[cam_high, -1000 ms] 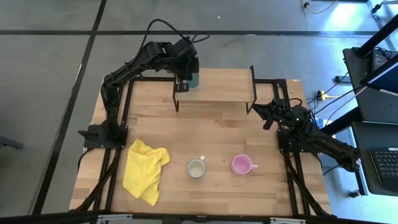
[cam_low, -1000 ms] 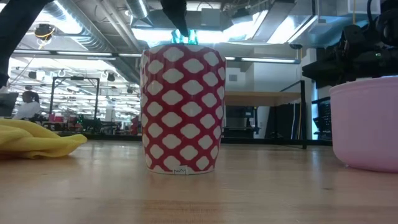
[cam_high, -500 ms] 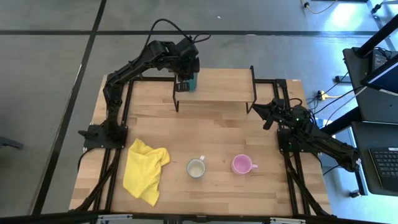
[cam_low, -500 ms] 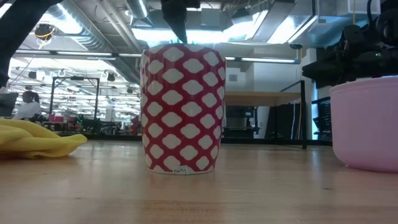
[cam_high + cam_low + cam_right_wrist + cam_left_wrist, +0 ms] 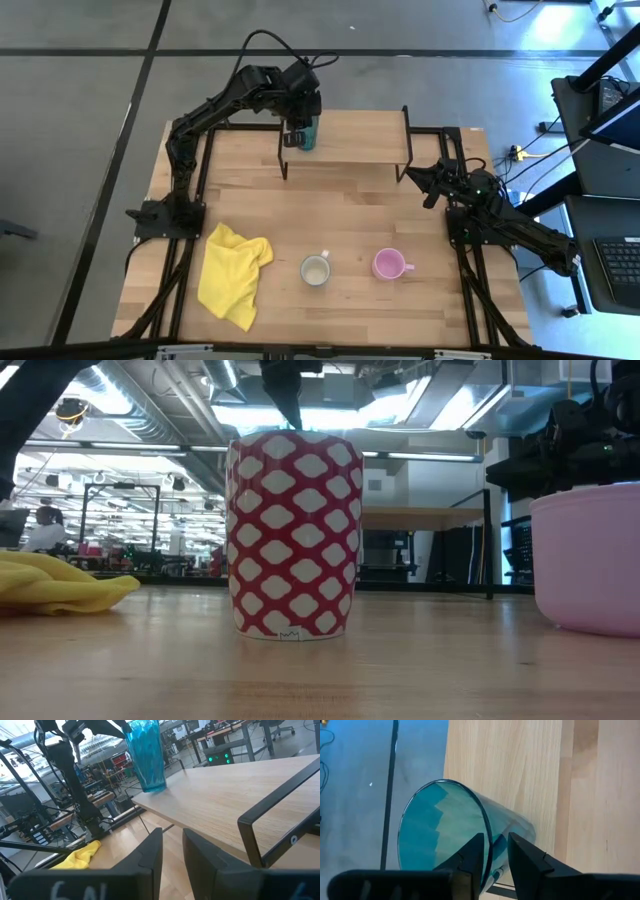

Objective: Stack small to large cups/mugs on shelf
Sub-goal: Put the blue cup on the shelf

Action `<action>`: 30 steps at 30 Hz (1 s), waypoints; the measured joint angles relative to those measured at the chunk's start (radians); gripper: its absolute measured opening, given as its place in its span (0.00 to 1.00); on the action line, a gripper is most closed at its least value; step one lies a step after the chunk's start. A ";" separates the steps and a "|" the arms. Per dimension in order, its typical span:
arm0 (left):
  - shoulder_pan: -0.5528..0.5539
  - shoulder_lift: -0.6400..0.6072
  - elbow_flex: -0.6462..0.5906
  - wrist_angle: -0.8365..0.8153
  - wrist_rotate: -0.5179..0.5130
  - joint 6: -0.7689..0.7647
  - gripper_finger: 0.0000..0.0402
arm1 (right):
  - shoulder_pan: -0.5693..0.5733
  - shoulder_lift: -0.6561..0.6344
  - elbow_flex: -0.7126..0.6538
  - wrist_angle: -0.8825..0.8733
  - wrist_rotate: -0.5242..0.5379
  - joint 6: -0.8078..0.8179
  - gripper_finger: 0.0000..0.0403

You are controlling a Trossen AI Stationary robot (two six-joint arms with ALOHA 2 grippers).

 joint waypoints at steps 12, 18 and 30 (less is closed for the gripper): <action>-0.012 0.005 -0.035 -0.033 -0.001 -0.001 0.11 | 0.000 0.000 0.000 0.000 0.000 0.000 0.19; -0.016 0.006 -0.077 -0.011 -0.033 0.016 0.07 | 0.000 0.000 0.000 0.000 0.000 0.000 0.19; -0.028 0.006 -0.028 -0.013 -0.026 0.018 0.09 | 0.000 0.000 0.000 0.000 0.000 0.000 0.19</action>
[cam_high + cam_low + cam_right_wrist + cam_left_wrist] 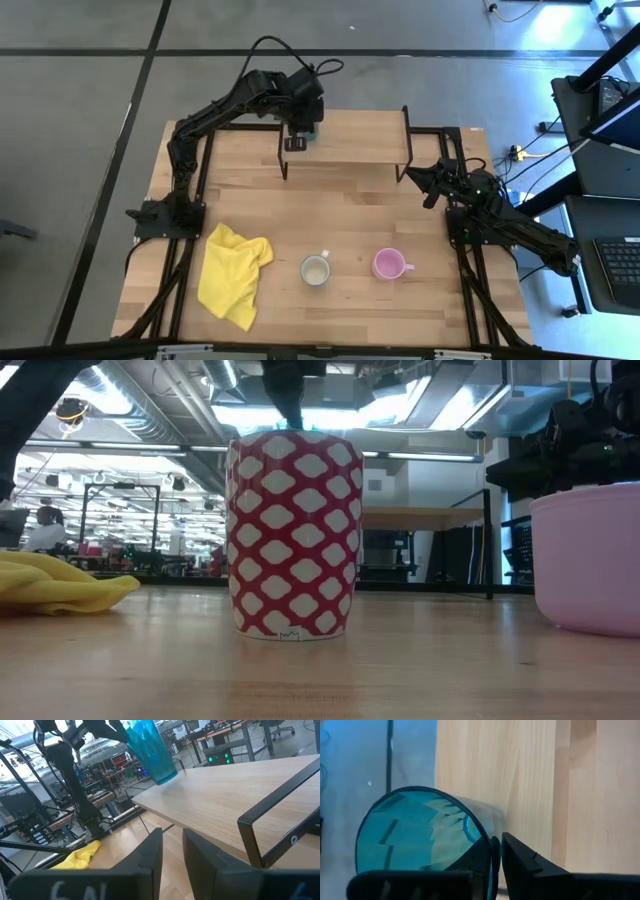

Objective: Stack small to large cups/mugs on shelf
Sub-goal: Put the blue cup on the shelf

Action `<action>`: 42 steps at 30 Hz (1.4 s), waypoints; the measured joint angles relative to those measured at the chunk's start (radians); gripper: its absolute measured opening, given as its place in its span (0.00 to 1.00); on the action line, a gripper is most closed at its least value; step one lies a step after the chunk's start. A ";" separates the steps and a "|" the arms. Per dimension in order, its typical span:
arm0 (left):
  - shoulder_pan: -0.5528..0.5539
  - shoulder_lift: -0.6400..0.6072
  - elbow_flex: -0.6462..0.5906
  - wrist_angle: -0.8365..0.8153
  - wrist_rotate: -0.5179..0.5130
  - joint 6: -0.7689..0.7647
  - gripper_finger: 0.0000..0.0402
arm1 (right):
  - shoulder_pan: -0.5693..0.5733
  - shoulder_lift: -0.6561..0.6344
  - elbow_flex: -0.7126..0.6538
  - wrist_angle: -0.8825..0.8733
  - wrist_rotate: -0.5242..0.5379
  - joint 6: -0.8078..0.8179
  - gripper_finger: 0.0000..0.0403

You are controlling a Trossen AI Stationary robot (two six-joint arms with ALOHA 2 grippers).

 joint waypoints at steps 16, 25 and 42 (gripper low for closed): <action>0.004 -0.001 0.000 -0.031 -0.009 -0.025 0.10 | 0.000 0.000 0.000 0.000 0.000 0.000 0.19; 0.004 -0.001 0.000 -0.033 -0.010 -0.028 0.13 | 0.000 0.000 0.000 0.000 0.000 0.000 0.19; 0.004 -0.001 0.000 -0.033 -0.044 -0.046 0.18 | 0.000 0.000 0.000 0.000 0.000 0.000 0.19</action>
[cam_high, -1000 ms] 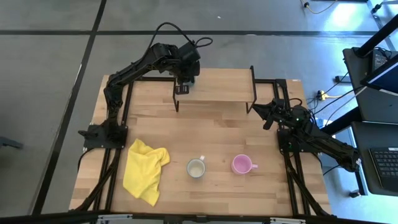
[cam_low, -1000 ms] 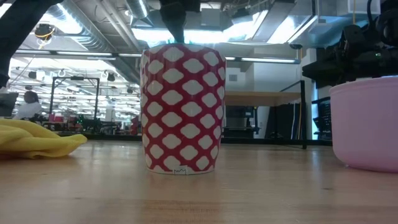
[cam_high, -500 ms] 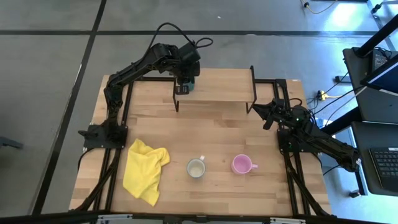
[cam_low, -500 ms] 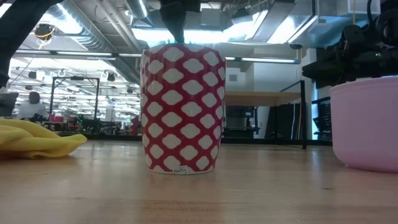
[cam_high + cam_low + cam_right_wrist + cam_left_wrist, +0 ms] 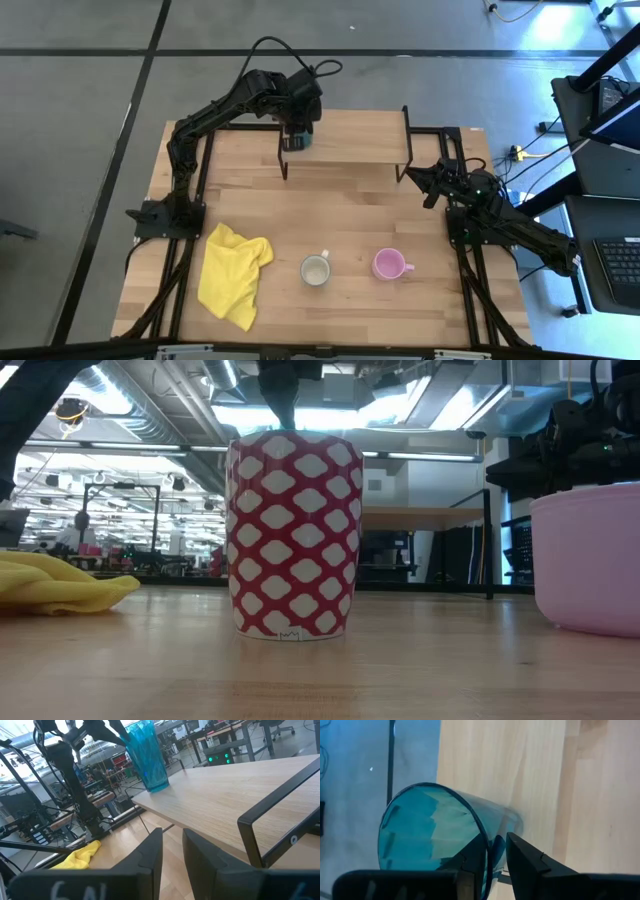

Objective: Stack small to large cups/mugs on shelf
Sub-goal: Put the blue cup on the shelf, then put the red cup on the shelf

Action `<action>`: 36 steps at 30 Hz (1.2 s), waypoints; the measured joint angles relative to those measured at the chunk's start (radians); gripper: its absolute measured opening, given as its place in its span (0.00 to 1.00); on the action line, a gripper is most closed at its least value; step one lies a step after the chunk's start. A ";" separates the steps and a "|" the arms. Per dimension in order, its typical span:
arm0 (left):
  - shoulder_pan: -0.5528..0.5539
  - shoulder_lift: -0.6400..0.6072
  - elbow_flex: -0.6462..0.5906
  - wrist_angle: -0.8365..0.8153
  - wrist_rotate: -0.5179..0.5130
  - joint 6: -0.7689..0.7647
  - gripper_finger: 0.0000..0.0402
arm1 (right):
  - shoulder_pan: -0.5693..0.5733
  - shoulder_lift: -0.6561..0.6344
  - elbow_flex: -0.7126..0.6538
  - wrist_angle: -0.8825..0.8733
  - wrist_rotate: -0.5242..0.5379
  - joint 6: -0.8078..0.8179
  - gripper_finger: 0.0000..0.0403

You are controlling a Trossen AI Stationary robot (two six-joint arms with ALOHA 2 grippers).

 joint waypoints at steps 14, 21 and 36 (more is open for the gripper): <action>-0.023 0.000 0.000 0.001 -0.036 0.026 0.18 | 0.000 0.000 0.000 0.000 0.000 0.000 0.19; -0.040 0.000 0.000 -0.002 -0.059 0.029 0.18 | 0.000 0.000 0.000 0.000 0.000 0.000 0.19; -0.041 -0.049 0.041 -0.036 -0.093 0.017 0.18 | 0.000 0.000 0.000 0.000 0.000 0.000 0.19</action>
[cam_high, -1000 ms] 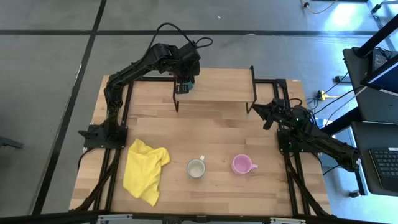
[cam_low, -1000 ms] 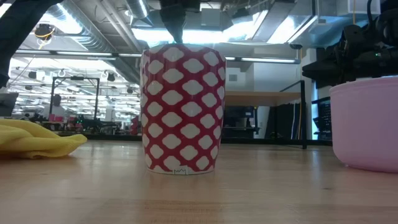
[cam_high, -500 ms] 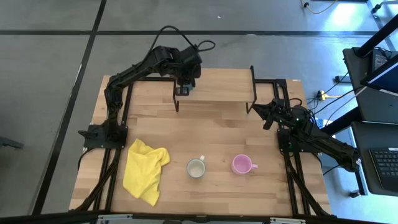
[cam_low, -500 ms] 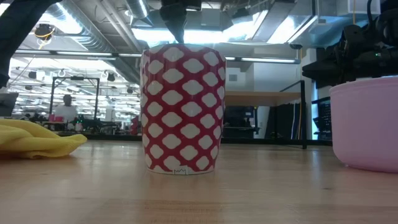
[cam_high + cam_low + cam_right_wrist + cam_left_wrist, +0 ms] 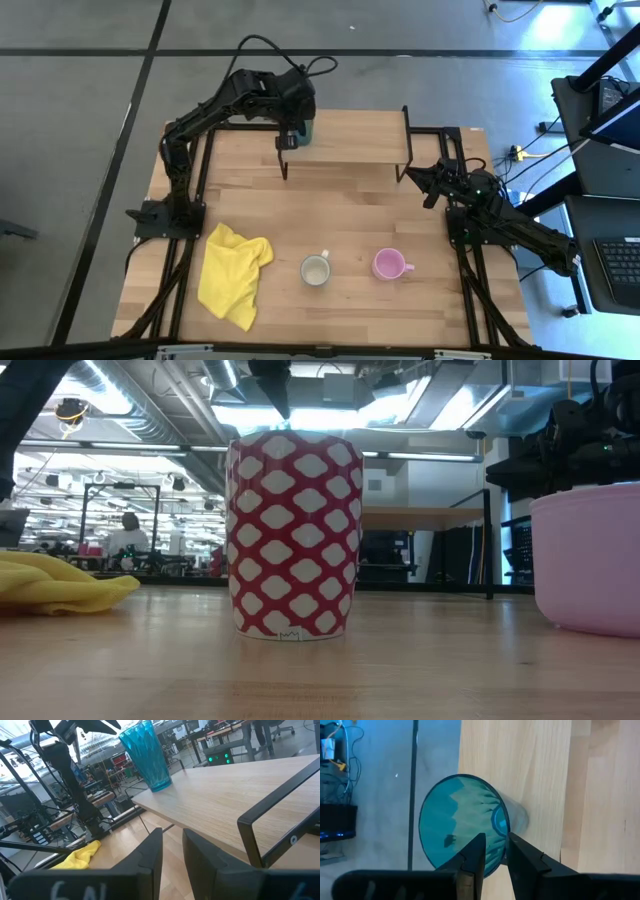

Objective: Stack small to large cups/mugs on shelf
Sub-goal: Put the red cup on the shelf

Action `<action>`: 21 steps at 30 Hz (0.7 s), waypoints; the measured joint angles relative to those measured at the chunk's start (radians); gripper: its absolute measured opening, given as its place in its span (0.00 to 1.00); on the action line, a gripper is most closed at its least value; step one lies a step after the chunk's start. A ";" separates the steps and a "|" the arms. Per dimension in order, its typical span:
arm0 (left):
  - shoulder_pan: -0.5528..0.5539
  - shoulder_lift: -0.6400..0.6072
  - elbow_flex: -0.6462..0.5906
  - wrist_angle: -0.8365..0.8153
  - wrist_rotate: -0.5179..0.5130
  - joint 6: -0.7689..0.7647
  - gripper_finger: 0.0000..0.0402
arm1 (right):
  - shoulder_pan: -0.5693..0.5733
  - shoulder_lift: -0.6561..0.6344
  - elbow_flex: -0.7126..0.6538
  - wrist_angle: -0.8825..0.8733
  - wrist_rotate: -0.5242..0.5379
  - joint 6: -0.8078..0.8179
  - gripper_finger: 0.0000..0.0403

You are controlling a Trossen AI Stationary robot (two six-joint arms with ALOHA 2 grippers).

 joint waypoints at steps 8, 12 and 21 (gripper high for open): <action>-0.014 -0.054 0.002 -0.010 -0.006 -0.044 0.18 | 0.000 0.000 0.000 0.000 0.000 0.000 0.19; -0.013 -0.100 0.001 -0.020 0.037 -0.130 0.18 | 0.000 0.001 0.000 0.000 0.000 0.000 0.19; -0.056 -0.222 -0.089 0.020 0.192 -0.313 0.17 | 0.000 0.002 0.000 0.000 0.000 0.000 0.19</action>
